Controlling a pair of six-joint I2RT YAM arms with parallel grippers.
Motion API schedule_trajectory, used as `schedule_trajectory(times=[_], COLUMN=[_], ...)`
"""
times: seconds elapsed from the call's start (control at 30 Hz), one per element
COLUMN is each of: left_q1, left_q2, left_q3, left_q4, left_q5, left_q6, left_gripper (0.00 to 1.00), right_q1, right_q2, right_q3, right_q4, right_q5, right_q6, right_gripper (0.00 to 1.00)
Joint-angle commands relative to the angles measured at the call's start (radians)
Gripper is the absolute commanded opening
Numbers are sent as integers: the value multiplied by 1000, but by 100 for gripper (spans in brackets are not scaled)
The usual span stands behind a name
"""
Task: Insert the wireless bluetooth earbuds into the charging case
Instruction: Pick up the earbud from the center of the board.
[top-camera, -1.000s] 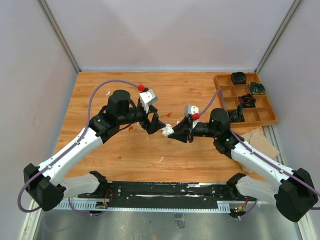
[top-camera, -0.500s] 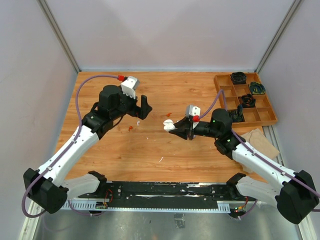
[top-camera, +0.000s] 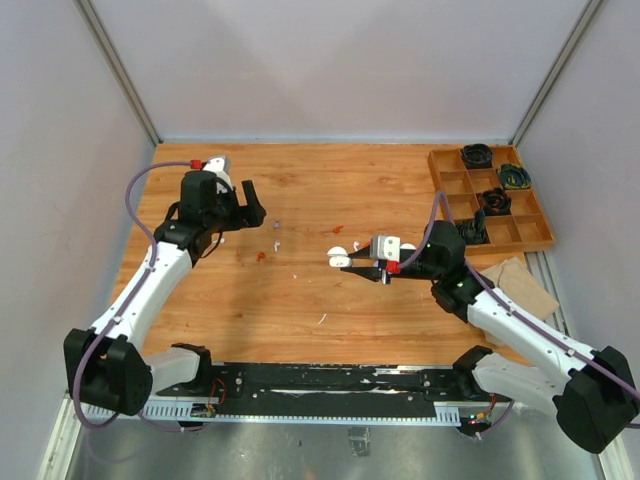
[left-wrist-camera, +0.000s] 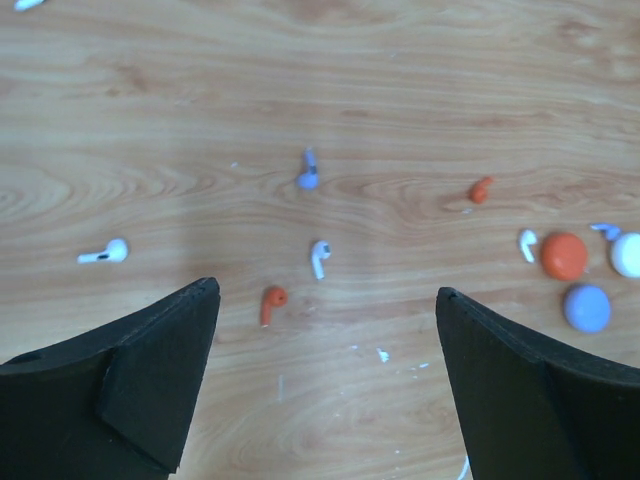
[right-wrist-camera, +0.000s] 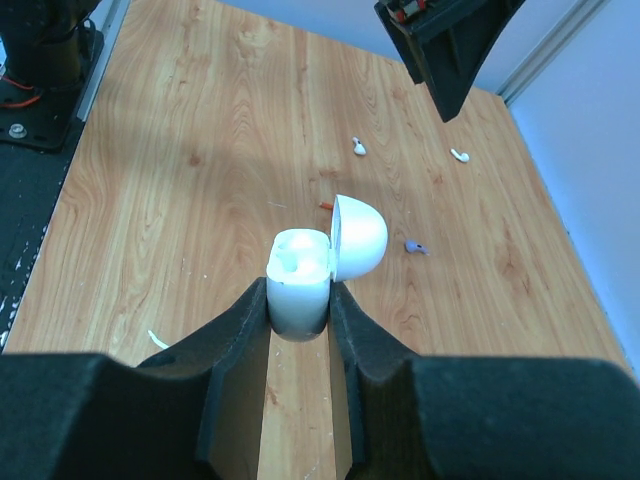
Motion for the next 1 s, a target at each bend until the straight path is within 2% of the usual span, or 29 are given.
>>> schedule_trajectory(times=[0.0,0.13,0.3,0.7,0.97], left_q1=[72,132,172,244,257], left_q2=[46,128,266,543,639], left_q3=[-33,-24,42,212,231], left_q4=[-19,-42,-79,-93,-98], left_q5=[-54,-90,-135,-50,22], left_q6=[-36,-47,36,140,149], left_gripper=[93,90,86,85,84], right_q1=[19,21,20,21,21], right_q2=[-43,-56,-71,-55,-55], right_q3=[-34,-53,-96,-127,-127], right_q4=[23,36,103,218,222], right_q5=[-49,-47,-49,-85,-87], right_q6=[-65,-50,-1,65,69], right_gripper=[2,1,1,1,1])
